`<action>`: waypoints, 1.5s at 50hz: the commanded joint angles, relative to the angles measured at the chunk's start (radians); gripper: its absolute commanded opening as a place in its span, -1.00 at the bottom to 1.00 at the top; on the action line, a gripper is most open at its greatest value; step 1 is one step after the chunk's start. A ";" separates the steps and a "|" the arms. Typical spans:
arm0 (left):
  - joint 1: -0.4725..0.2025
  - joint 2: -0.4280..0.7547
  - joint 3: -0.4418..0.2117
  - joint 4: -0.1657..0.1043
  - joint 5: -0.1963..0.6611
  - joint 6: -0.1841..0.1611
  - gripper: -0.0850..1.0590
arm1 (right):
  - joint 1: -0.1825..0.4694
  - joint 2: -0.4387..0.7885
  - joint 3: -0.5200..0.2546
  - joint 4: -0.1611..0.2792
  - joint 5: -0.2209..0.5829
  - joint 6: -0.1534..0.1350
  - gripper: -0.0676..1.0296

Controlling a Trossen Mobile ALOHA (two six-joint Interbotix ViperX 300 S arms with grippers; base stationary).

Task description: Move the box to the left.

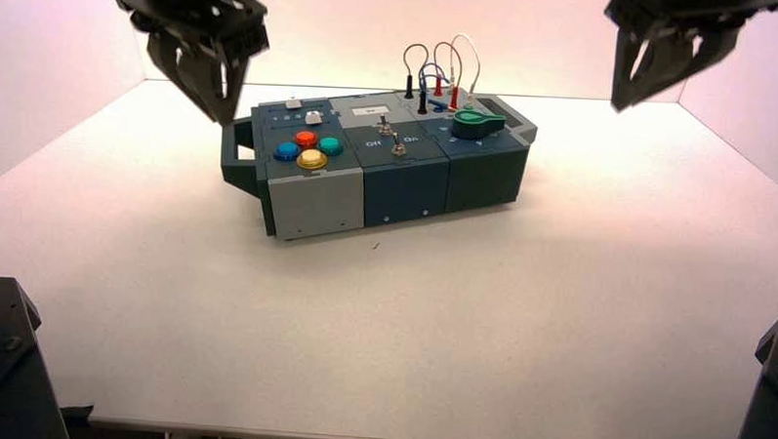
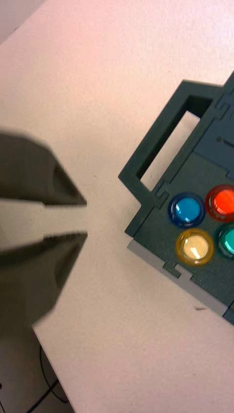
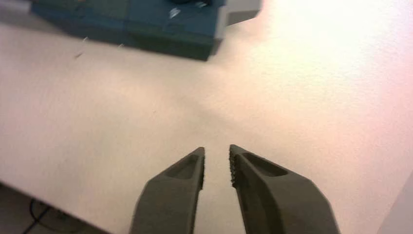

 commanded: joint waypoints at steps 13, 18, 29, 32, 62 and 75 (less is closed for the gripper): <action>0.101 0.132 -0.127 0.002 0.006 -0.003 -0.79 | -0.138 0.319 -0.229 -0.002 -0.064 0.008 -0.77; 0.101 0.193 -0.141 0.000 0.000 -0.003 -0.84 | -0.138 0.426 -0.284 0.003 -0.060 0.008 -0.77; 0.129 0.285 -0.176 0.002 -0.014 -0.006 -0.90 | -0.138 0.618 -0.411 0.014 -0.052 0.017 -0.78; 0.141 0.298 -0.181 0.000 -0.017 -0.006 -0.90 | -0.138 0.644 -0.430 0.014 -0.054 0.018 -0.78; 0.161 0.408 -0.276 -0.012 -0.054 -0.015 -0.90 | -0.137 0.808 -0.569 0.014 -0.075 0.018 -0.78; 0.176 0.466 -0.285 -0.012 -0.054 -0.017 -0.90 | -0.126 0.833 -0.584 0.014 -0.077 0.014 -0.78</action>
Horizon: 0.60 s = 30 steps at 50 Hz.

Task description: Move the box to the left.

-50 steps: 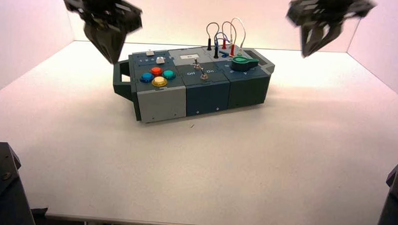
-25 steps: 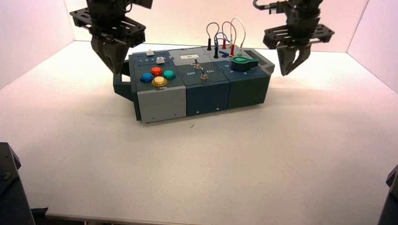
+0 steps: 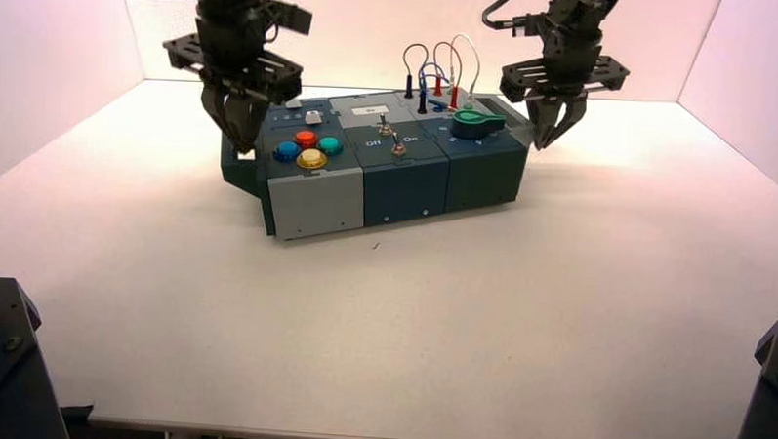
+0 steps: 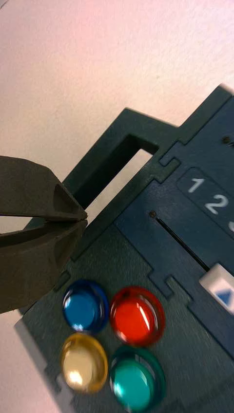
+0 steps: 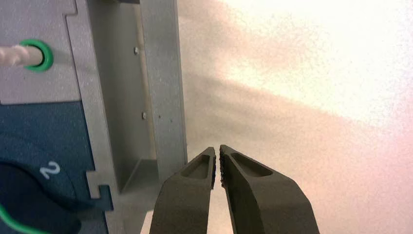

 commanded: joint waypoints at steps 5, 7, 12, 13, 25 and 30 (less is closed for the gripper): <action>0.018 -0.002 -0.026 0.005 -0.002 -0.005 -0.90 | 0.025 -0.017 -0.025 0.003 -0.006 0.002 -0.78; 0.023 -0.003 -0.026 0.005 0.000 -0.005 -0.90 | 0.032 -0.017 -0.026 0.005 -0.006 0.002 -0.78; 0.038 -0.006 -0.028 0.008 0.006 -0.005 -0.90 | 0.055 -0.017 -0.029 0.005 -0.006 0.002 -0.78; 0.043 -0.006 -0.028 0.006 0.008 -0.005 -0.90 | 0.060 -0.015 -0.031 0.005 -0.006 0.002 -0.78; 0.074 -0.008 -0.023 0.009 0.028 -0.003 -0.90 | 0.123 -0.018 -0.037 0.009 0.003 0.000 -0.78; 0.083 -0.008 -0.023 0.011 0.029 -0.002 -0.90 | 0.149 -0.025 -0.041 0.014 0.005 0.000 -0.78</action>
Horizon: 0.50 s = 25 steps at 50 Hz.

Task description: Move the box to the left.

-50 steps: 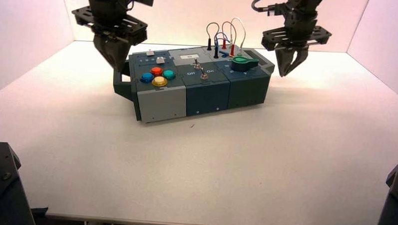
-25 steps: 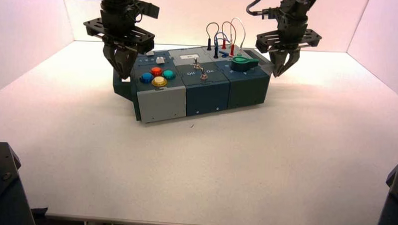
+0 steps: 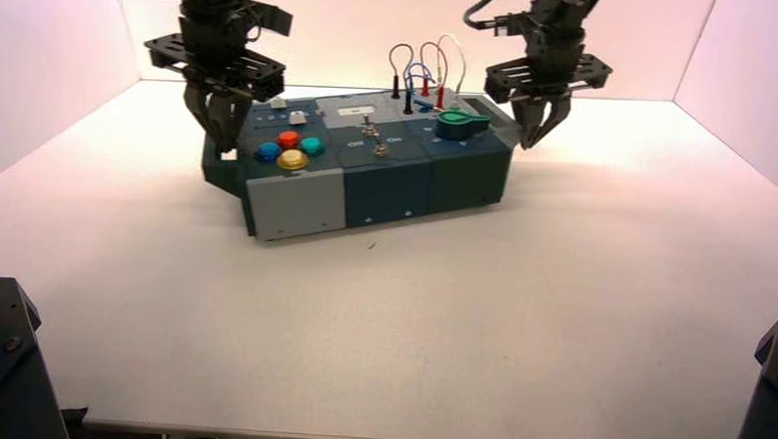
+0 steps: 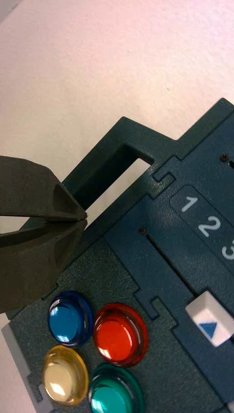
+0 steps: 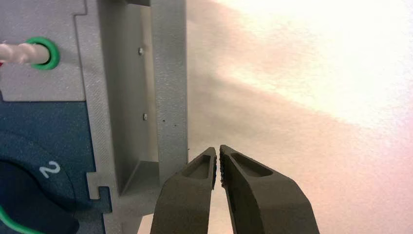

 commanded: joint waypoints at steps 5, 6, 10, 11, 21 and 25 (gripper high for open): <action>0.032 -0.017 -0.012 0.009 -0.002 0.000 -0.90 | 0.097 -0.029 -0.037 0.037 0.003 0.002 -0.78; 0.035 -0.017 -0.014 0.011 -0.002 0.002 -0.90 | 0.100 -0.028 -0.038 0.043 0.005 0.002 -0.78; 0.049 -0.015 -0.014 0.012 -0.002 0.005 -0.90 | 0.112 -0.026 -0.040 0.054 0.006 0.000 -0.78; 0.057 -0.017 -0.014 0.014 0.000 0.005 -0.90 | 0.117 -0.026 -0.040 0.057 0.006 0.000 -0.78; 0.114 -0.021 -0.008 0.017 0.009 0.012 -0.90 | 0.166 -0.023 -0.043 0.066 0.009 -0.002 -0.78; 0.137 -0.028 -0.005 0.020 0.012 0.014 -0.90 | 0.195 -0.020 -0.051 0.069 0.012 -0.002 -0.78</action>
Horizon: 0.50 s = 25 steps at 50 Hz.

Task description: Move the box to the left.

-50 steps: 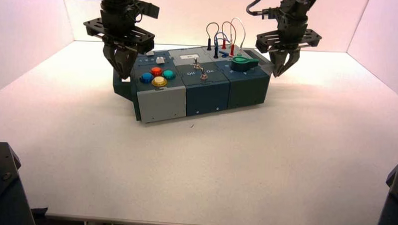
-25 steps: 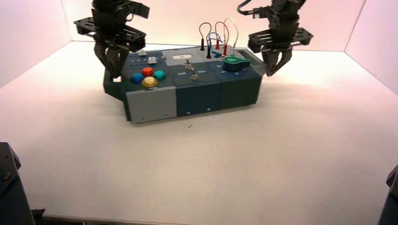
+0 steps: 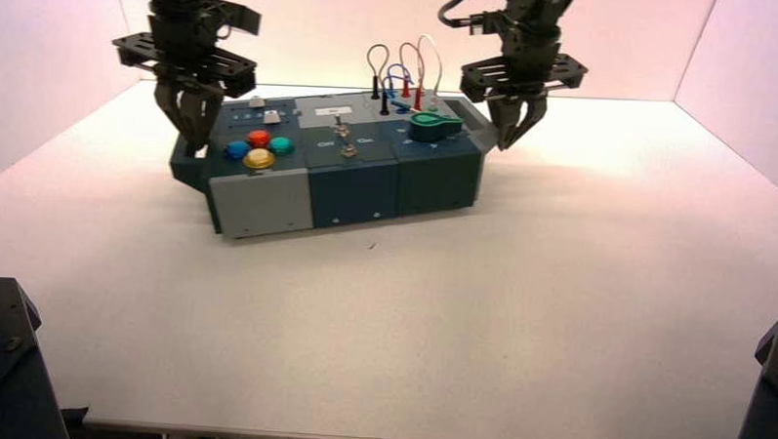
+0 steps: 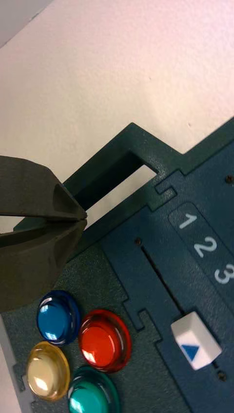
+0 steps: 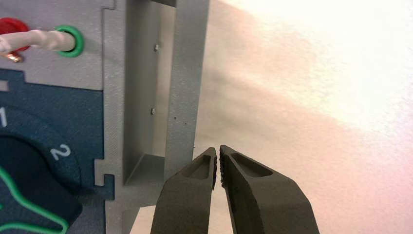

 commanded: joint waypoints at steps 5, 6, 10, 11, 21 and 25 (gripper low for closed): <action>0.051 -0.041 -0.002 0.003 0.002 0.006 -0.90 | 0.126 -0.017 -0.049 0.028 0.000 0.002 -0.78; 0.052 -0.043 -0.002 0.003 0.002 0.006 -0.90 | 0.129 -0.015 -0.049 0.029 0.002 0.002 -0.78; 0.066 -0.054 0.006 0.003 0.003 0.014 -0.90 | 0.143 -0.011 -0.060 0.043 0.008 0.002 -0.78; 0.067 -0.055 0.008 0.005 0.003 0.014 -0.90 | 0.146 -0.011 -0.063 0.046 0.008 0.002 -0.78; 0.095 -0.066 0.025 0.008 0.002 0.017 -0.90 | 0.172 -0.009 -0.069 0.071 0.008 0.002 -0.78; 0.106 -0.074 0.032 0.009 0.000 0.017 -0.90 | 0.183 -0.008 -0.071 0.075 0.008 0.000 -0.78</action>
